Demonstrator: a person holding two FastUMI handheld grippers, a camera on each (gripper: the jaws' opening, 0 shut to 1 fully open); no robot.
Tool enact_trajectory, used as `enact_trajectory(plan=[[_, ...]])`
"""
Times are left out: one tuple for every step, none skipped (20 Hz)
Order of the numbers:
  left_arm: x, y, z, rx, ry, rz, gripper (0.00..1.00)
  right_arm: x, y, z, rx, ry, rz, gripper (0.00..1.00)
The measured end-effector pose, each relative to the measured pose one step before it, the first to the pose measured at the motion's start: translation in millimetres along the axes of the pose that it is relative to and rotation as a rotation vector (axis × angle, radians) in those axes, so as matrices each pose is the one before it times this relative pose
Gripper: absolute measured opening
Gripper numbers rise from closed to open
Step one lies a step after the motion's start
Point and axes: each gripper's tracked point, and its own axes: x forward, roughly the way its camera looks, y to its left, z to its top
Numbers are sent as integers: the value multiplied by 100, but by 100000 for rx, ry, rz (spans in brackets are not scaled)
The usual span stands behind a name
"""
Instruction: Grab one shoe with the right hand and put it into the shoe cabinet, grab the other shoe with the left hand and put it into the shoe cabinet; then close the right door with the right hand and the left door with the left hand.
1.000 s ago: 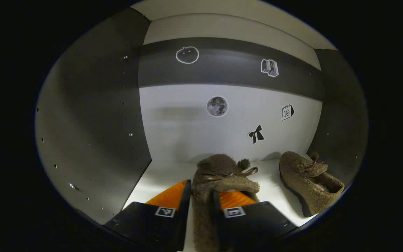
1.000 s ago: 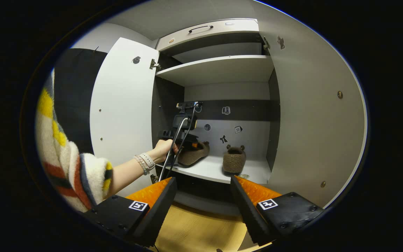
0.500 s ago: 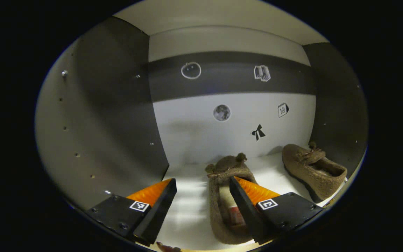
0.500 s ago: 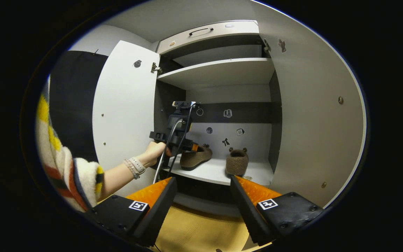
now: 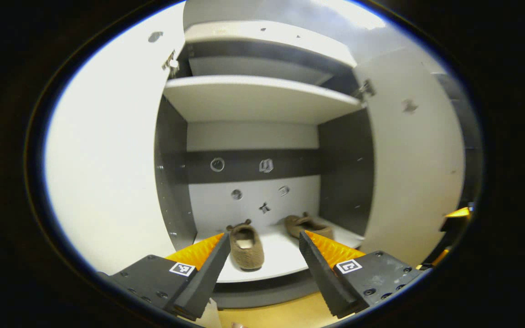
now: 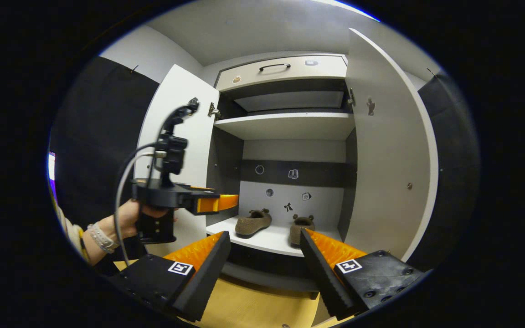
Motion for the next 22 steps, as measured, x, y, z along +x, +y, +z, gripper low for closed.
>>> enact_trajectory(plan=[[-2423,-452,844,-880,-3067,-1469,100,-777,-267,507,-417,-468,-1506,98],[-2421,-249,715,-610,-2706,-183,99,-781,-350,592,-648,-634,-1855,98],[-2212,6,744,58,-2340,238,97,-781,-627,415,-737,-244,-2319,98],[-1881,-44,435,1082,-2260,-8,96,-969,-885,210,-472,-55,-2750,98],[-1696,479,538,1396,-2021,494,96,-950,-1012,144,35,198,-2964,98],[-1292,562,478,1211,-1105,1360,95,-815,-1285,98,273,512,-3689,98],[-1171,587,467,559,-210,1695,96,-746,-1859,-120,-244,746,-4538,98],[-1072,337,259,-145,-193,925,95,-856,-2403,-63,-1029,468,-5505,97],[-910,205,290,-498,-48,439,95,-561,-2531,102,-1220,373,-5492,98],[-763,123,222,-795,31,-16,96,-293,-2280,241,-902,-488,-4822,94],[-587,44,303,-1063,-341,-378,96,106,-1413,251,-120,-1109,-2883,98],[-388,-60,118,-1151,-133,-525,96,223,-1524,130,371,-649,-1945,97],[-344,-23,201,-1199,-80,36,96,384,-1553,-198,410,-152,-1400,98],[-183,-64,128,-765,36,-37,96,575,-1312,-187,320,298,-665,98],[-204,-336,198,-698,-539,-893,96,753,-984,-220,468,97,195,98],[-173,-283,240,-1020,-485,-232,96,876,-731,-284,788,675,1332,98],[-50,-110,72,-839,130,172,96,763,-400,-336,782,813,1973,98],[-34,-118,-25,-783,203,851,96,908,-267,-224,566,568,2060,98],[-74,-3,1,-474,-2,1099,96,886,-212,-348,849,733,2227,98],[-45,8,-120,-483,125,1720,95,686,70,-268,1578,973,2799,98],[-41,161,5,-561,-105,2043,95,653,235,-93,1817,195,3078,98],[-23,165,-19,-410,-95,2063,95,585,313,-135,1419,276,3113,98]])
